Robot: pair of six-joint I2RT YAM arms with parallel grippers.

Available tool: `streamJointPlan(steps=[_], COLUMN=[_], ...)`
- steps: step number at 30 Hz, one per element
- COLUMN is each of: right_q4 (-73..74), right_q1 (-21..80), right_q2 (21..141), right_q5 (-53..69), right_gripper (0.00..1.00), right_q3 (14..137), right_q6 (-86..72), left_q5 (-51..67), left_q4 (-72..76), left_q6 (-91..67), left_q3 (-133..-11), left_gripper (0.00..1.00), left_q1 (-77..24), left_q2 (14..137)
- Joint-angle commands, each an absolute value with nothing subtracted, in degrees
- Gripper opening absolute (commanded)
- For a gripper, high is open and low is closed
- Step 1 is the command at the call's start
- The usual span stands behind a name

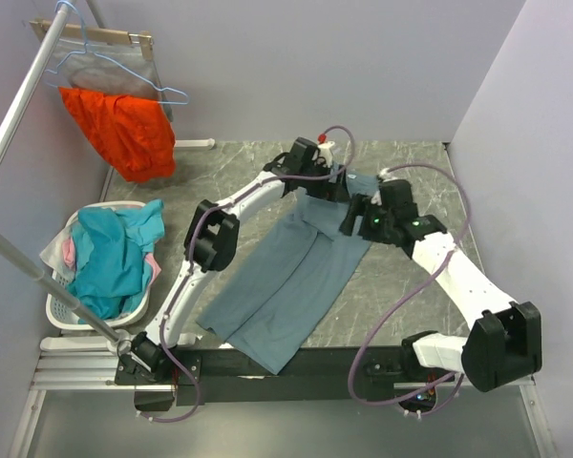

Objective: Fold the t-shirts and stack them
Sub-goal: Rotate the tshirt 90 degrees

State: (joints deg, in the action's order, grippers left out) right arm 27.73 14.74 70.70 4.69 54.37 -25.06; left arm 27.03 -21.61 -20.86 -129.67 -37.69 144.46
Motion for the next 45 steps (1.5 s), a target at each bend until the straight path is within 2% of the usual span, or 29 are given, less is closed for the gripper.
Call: streamJointPlan(steps=[1, 8, 14, 24, 31, 38, 45], right_q4=[23.1, 19.8, 18.8, 30.3, 37.8, 42.4, 37.4], right_q1=[21.5, 33.7, 41.6, 43.3, 43.4, 43.4, 42.9], right_q2=[71.4, 77.0, 84.1, 97.2, 95.6, 94.0, 77.0], right_q5=[17.2, 20.6, 21.6, 4.0, -10.6, -21.0, -19.7], right_gripper=[0.86, 0.86, 0.87, 0.87, 0.89, 0.89, 0.92], right_q3=[51.9, 49.0, 49.0, 51.9, 50.3, 54.6, 54.6], right_q6=[-26.2, -29.2, -30.8, -33.8, -36.8, -35.0, -29.6], left_q5=[42.9, 46.0, 45.4, 39.2, 37.1, 36.7, 42.9], left_q4=[-16.9, -10.1, -6.6, -7.4, -6.8, -4.8, 3.3], left_q6=[-26.0, -36.5, -39.8, -38.2, -38.8, -38.9, -46.2], left_q3=[-135.9, -138.6, -139.4, -139.3, -139.7, -138.1, -140.7], left_gripper=[0.99, 0.99, 0.99, 0.99, 0.99, 0.99, 0.99], left_q1=[-31.7, -22.9, -17.1, -12.0, -9.5, -9.1, -9.2], left_q2=[152.5, 163.3, 164.0, 160.0, 157.7, 154.9, 152.4])
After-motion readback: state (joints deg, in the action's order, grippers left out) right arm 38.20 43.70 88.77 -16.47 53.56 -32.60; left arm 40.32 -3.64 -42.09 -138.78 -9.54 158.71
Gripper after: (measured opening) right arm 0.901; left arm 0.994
